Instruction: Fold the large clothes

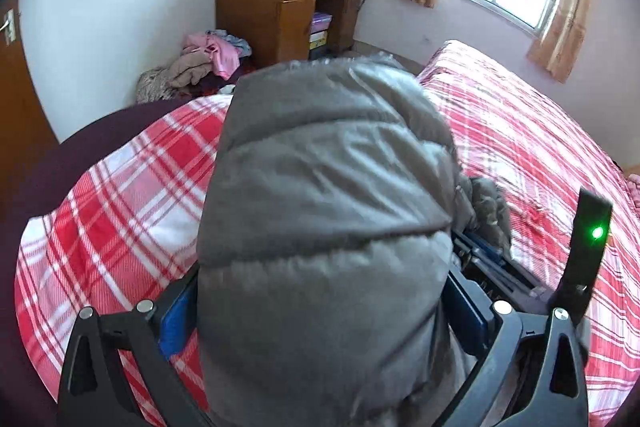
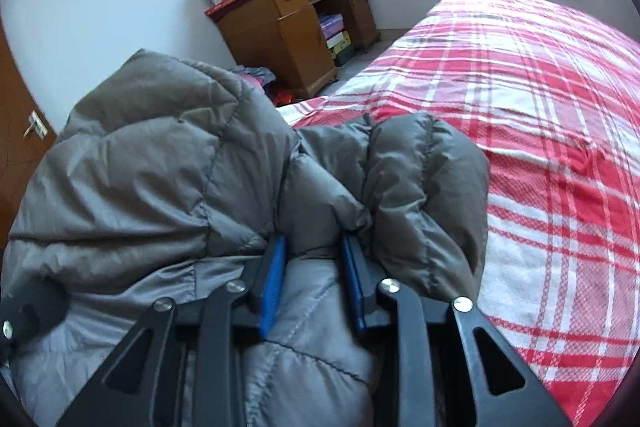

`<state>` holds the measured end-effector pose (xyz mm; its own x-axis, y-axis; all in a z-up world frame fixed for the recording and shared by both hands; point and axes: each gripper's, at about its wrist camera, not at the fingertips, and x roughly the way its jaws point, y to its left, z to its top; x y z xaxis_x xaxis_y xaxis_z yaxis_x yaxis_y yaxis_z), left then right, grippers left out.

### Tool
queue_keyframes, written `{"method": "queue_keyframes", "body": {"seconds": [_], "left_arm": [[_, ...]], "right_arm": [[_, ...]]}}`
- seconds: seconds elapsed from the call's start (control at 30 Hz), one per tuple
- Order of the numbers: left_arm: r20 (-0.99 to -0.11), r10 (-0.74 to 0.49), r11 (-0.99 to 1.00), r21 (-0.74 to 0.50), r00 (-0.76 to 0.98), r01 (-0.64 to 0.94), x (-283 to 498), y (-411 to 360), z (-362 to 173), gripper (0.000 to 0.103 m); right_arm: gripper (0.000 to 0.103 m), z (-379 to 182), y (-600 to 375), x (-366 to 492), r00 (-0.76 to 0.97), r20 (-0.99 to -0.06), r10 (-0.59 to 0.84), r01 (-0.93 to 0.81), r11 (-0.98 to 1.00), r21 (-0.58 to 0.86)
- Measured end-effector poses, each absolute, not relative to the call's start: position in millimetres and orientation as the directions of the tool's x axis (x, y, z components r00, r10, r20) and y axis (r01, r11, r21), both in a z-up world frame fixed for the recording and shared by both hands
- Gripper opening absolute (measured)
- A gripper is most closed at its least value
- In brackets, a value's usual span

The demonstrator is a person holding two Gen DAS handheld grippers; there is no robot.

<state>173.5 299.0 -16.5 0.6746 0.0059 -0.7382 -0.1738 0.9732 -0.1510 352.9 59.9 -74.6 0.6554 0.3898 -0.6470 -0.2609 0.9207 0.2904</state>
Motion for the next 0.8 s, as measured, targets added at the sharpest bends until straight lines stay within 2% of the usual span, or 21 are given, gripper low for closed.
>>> {"method": "queue_keyframes", "body": {"seconds": [0.17,0.27,0.37,0.47,0.57,0.63,0.8], "left_arm": [[-0.717,0.002,0.977,-0.146,0.697,-0.153,162,297,-3,0.102],[-0.705,-0.11,0.969,-0.233,0.701,-0.082,147,303,9,0.102],[-0.645,-0.152,0.95,-0.304,0.749,-0.068,140,313,27,0.102],[-0.622,-0.043,0.95,-0.267,0.782,-0.16,160,320,38,0.102],[-0.686,0.055,0.96,-0.163,0.726,-0.227,200,316,15,0.102],[-0.758,0.05,0.963,-0.136,0.65,-0.233,222,311,-17,0.102],[-0.771,0.068,0.955,-0.134,0.634,-0.265,228,316,-45,0.102]], "right_arm": [[0.028,-75,55,352,0.656,-0.638,0.403,-0.246,0.914,0.323],[0.028,-74,55,352,0.658,-0.636,0.404,-0.247,0.913,0.324],[0.028,-75,55,352,0.659,-0.636,0.401,-0.247,0.914,0.321],[0.028,-74,53,352,0.662,-0.632,0.402,-0.247,0.914,0.322],[0.027,-73,53,349,0.672,-0.629,0.392,-0.241,0.918,0.315],[0.027,-72,54,347,0.675,-0.631,0.383,-0.235,0.922,0.308],[0.028,-73,50,345,0.675,-0.624,0.394,-0.229,0.916,0.33]]}}
